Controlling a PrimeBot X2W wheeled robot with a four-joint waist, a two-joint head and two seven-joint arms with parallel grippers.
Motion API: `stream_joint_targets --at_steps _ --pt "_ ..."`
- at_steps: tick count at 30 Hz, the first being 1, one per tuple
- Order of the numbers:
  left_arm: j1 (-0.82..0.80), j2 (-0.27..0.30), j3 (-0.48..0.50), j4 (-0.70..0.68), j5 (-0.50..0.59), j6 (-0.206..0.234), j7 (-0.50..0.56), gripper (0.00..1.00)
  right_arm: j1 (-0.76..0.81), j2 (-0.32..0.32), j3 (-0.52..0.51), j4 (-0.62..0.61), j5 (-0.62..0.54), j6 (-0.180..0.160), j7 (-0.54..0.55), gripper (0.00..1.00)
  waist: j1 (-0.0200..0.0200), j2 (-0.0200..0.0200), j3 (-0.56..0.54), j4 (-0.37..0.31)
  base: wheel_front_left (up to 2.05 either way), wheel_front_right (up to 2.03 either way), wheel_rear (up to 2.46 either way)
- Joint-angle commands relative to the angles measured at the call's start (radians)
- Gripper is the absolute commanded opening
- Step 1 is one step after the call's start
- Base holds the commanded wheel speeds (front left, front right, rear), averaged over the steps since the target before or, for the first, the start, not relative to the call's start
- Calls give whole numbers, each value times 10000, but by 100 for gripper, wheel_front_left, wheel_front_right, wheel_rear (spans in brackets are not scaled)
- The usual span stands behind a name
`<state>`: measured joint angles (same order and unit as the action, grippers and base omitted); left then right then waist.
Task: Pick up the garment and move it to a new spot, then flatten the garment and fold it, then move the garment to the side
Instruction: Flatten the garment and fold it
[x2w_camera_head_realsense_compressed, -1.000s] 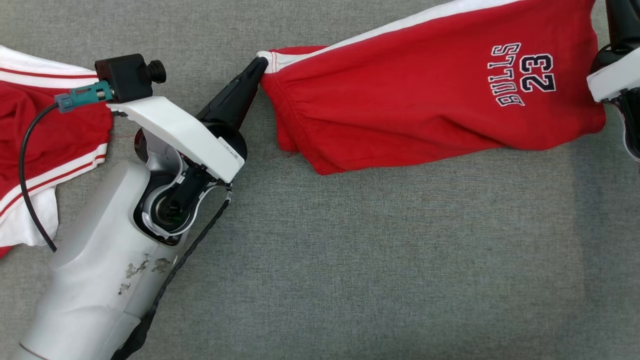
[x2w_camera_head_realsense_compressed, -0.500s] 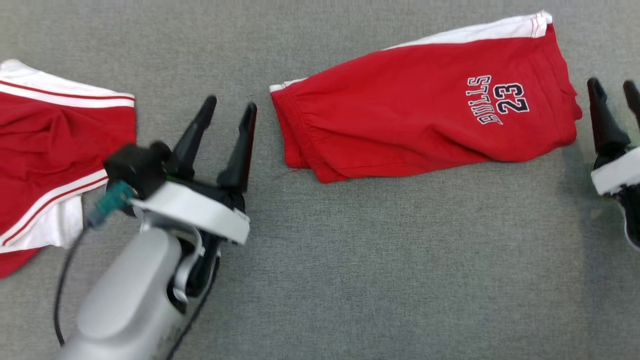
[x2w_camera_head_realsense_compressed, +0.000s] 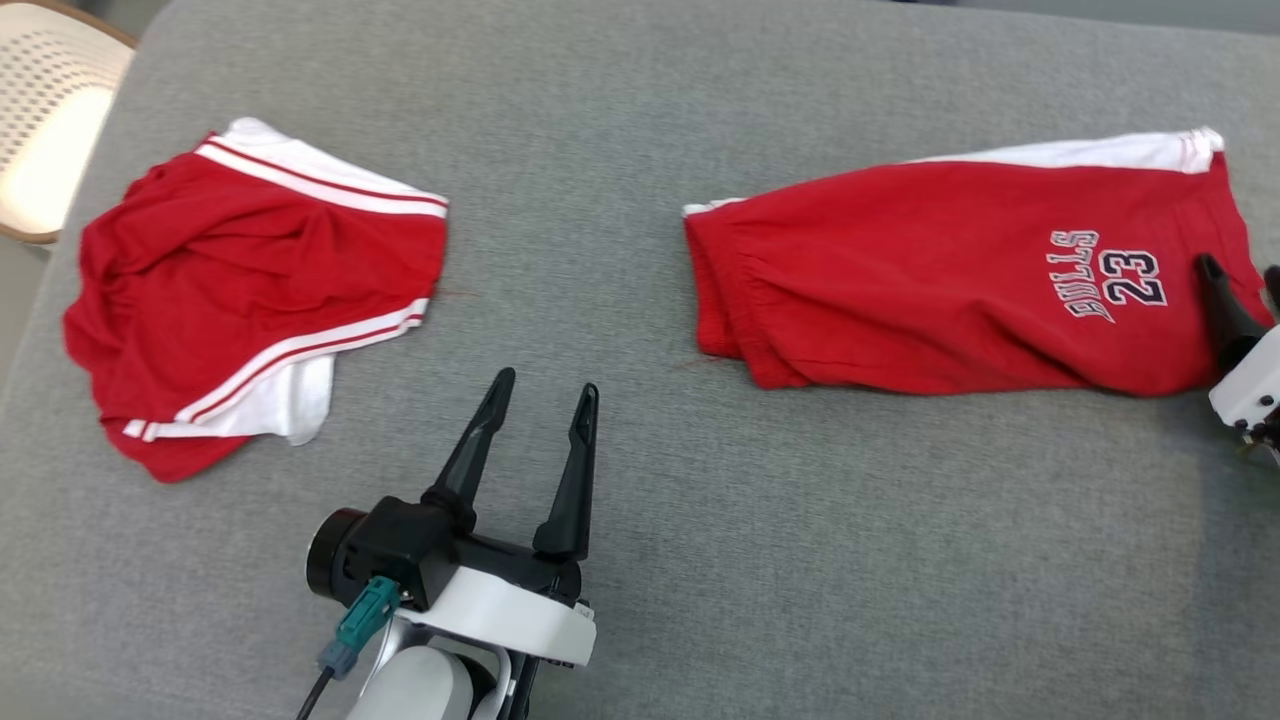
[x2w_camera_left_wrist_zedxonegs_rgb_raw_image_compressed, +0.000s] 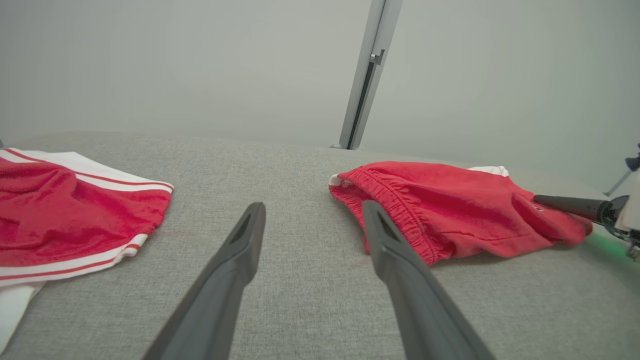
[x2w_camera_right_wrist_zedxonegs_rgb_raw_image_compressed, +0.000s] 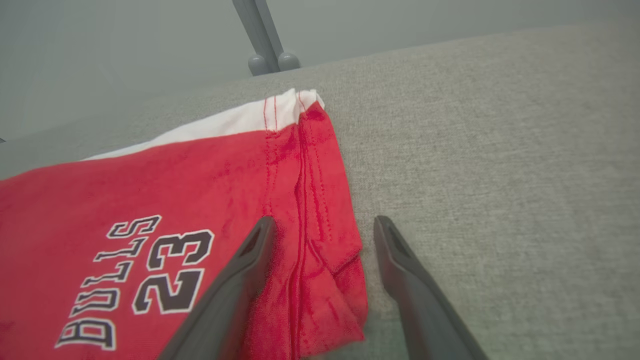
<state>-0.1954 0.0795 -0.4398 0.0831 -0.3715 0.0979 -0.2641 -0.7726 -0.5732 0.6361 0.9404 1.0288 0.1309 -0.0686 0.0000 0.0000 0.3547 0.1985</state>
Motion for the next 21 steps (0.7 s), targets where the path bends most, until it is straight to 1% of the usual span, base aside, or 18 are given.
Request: stream_joint_targets --at_steps 1,5,7,8,9,11,15,21 --pt "53 -14 43 12 76 -64 -1 100 -57 90 15 184 -11 -4 117 100 0 0 -198 261 0 0 0" --pt "219 -169 209 92 348 -241 -1 100 -215 465 93 1515 -176 -4 915 100 0 0 -345 483 0 0 0" --pt "229 -201 344 50 424 -281 -1 100 -219 649 152 1828 -225 -2 1085 100 0 0 -402 515 0 0 0" --pt "249 -220 393 46 480 -307 -1 100 -237 730 170 1894 -252 -2 1075 45 0 0 -429 510 0 0 0" --pt "274 -239 444 43 515 -325 -1 100 -221 801 196 1873 -263 -1 1013 0 0 0 -461 484 0 0 0" --pt "354 -256 569 26 539 -341 -1 100 -142 838 200 1743 -225 -2 829 0 0 0 -517 371 0 0 0" --pt "493 -266 753 45 639 -446 -3 100 -46 490 213 1618 -284 -15 386 0 0 0 -618 12 0 0 0" --pt "488 -272 896 62 835 -643 -3 100 -45 -388 450 1497 -696 -13 -55 0 0 0 -604 -543 0 0 0"
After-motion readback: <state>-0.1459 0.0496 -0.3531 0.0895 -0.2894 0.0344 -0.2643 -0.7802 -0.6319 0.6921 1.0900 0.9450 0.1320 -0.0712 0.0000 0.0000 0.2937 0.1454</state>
